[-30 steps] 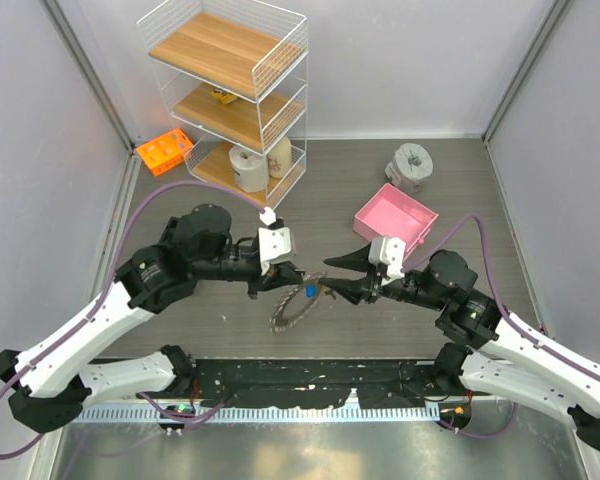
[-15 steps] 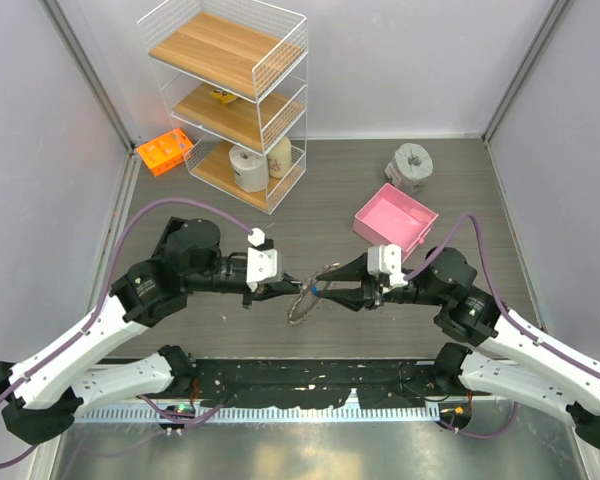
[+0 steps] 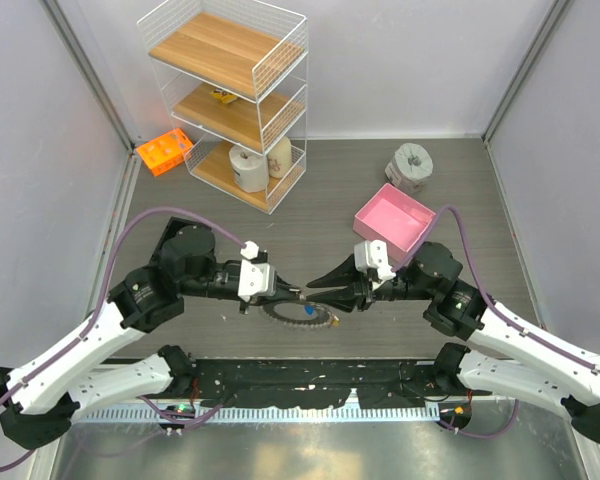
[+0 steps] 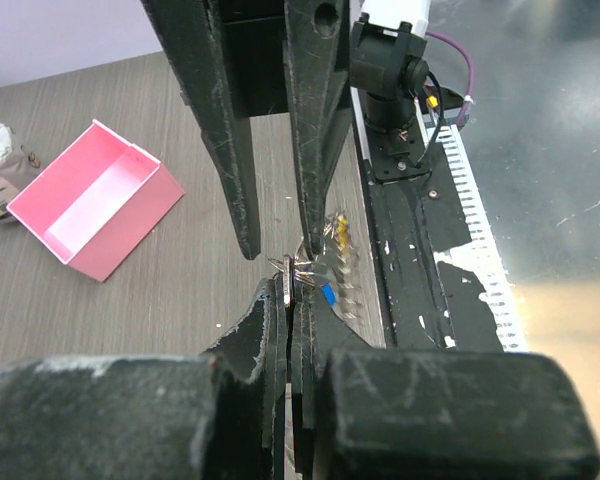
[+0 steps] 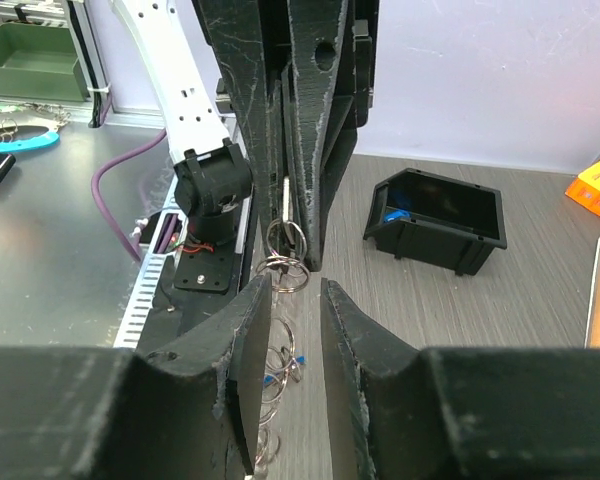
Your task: Remove the keys from the keyring
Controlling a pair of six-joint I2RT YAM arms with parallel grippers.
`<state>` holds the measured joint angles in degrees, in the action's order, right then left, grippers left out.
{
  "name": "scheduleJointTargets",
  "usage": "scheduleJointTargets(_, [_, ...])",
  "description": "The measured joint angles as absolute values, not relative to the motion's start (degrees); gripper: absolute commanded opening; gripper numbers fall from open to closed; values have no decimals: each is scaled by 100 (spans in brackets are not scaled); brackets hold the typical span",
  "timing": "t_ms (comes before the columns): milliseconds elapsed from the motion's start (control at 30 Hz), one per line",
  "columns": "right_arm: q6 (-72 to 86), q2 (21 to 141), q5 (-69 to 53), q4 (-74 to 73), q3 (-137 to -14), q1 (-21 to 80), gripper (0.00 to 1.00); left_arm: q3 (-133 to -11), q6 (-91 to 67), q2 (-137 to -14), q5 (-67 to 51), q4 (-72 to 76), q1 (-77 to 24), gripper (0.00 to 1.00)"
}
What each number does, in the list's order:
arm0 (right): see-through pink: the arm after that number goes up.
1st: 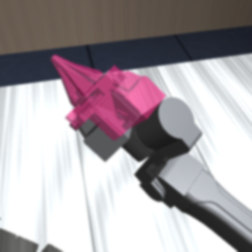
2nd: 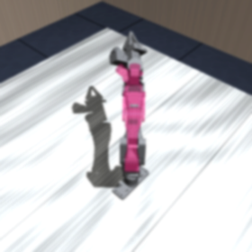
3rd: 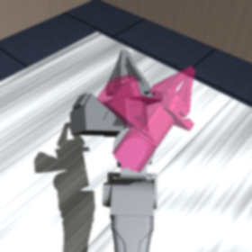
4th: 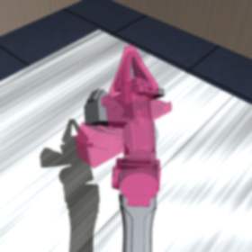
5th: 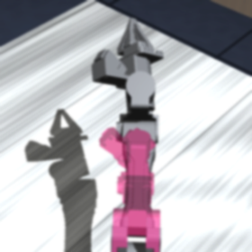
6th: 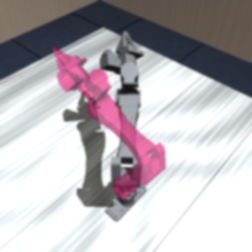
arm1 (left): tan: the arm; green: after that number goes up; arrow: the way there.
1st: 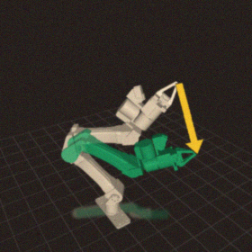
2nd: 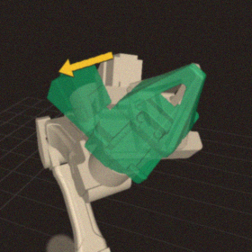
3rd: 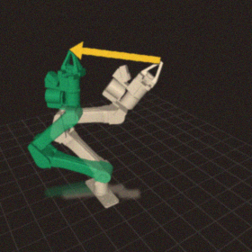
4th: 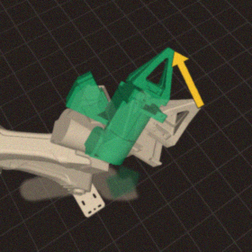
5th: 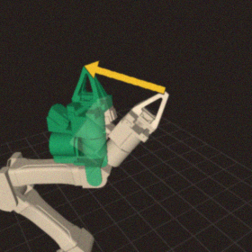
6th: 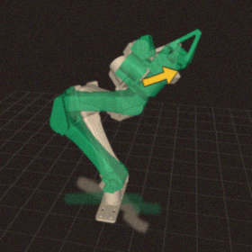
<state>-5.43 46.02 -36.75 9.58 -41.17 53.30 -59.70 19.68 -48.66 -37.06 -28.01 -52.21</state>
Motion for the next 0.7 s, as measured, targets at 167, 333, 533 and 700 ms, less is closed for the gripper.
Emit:
scheduleJointTargets(167, [-574,4602,-3658,982,-4117,5336,32,-5793,2187,-4698,-3938,-2685,-5221,0])
scheduleJointTargets(333, [-659,4606,-3675,919,-4117,5343,32,-5704,2377,-4556,-4217,-2622,-5221,0])
scheduleJointTargets(533, [-611,4792,-3903,932,-4215,5369,32,-5612,2473,-4438,-4412,-2515,-5221,0])
scheduleJointTargets(700, [-427,4943,-4064,1127,-4215,5535,32,-5590,2482,-4416,-4458,-2493,-5221,0])
